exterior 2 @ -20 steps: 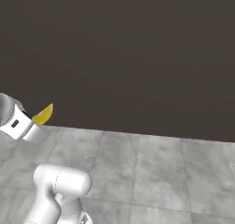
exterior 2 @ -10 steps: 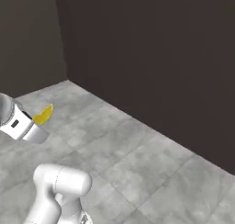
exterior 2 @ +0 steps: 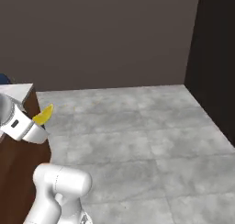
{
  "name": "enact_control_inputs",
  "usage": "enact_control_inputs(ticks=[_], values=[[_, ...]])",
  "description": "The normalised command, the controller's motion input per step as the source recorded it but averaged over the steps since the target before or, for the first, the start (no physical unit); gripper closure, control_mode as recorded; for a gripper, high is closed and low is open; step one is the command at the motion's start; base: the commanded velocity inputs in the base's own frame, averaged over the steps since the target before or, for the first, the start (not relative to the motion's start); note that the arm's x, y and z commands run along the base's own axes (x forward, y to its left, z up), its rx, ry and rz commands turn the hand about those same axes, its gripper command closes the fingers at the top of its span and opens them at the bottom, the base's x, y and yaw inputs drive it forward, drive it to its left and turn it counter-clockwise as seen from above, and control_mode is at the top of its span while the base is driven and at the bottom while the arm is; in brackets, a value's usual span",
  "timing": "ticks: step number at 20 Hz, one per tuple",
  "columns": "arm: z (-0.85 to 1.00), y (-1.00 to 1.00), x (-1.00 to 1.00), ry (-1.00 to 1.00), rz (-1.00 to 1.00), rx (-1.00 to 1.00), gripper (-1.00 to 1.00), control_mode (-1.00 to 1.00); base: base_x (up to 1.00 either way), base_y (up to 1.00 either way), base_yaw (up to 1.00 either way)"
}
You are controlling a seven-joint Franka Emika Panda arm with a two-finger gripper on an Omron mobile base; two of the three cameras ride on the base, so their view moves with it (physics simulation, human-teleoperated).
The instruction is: Take the lemon wedge from the fridge and place it on the plate with fish on the dining counter.
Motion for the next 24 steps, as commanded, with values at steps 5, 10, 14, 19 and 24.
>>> enact_control_inputs(ticks=[5,10,14,19,24], values=[[0.0,0.0,0.0,0.0,0.0,0.0,1.0,1.0,0.0,0.0,1.0],[0.0,0.0,0.0,0.0,0.0,0.0,1.0,1.0,0.0,0.0,1.0],[0.0,0.0,0.0,0.0,0.0,0.0,1.0,1.0,0.0,0.0,1.0],[0.0,0.0,0.0,0.0,0.0,0.0,1.0,1.0,0.01,-0.11,0.41],[0.0,0.0,0.0,0.0,0.0,0.0,1.0,1.0,-0.15,-0.94,0.01]])
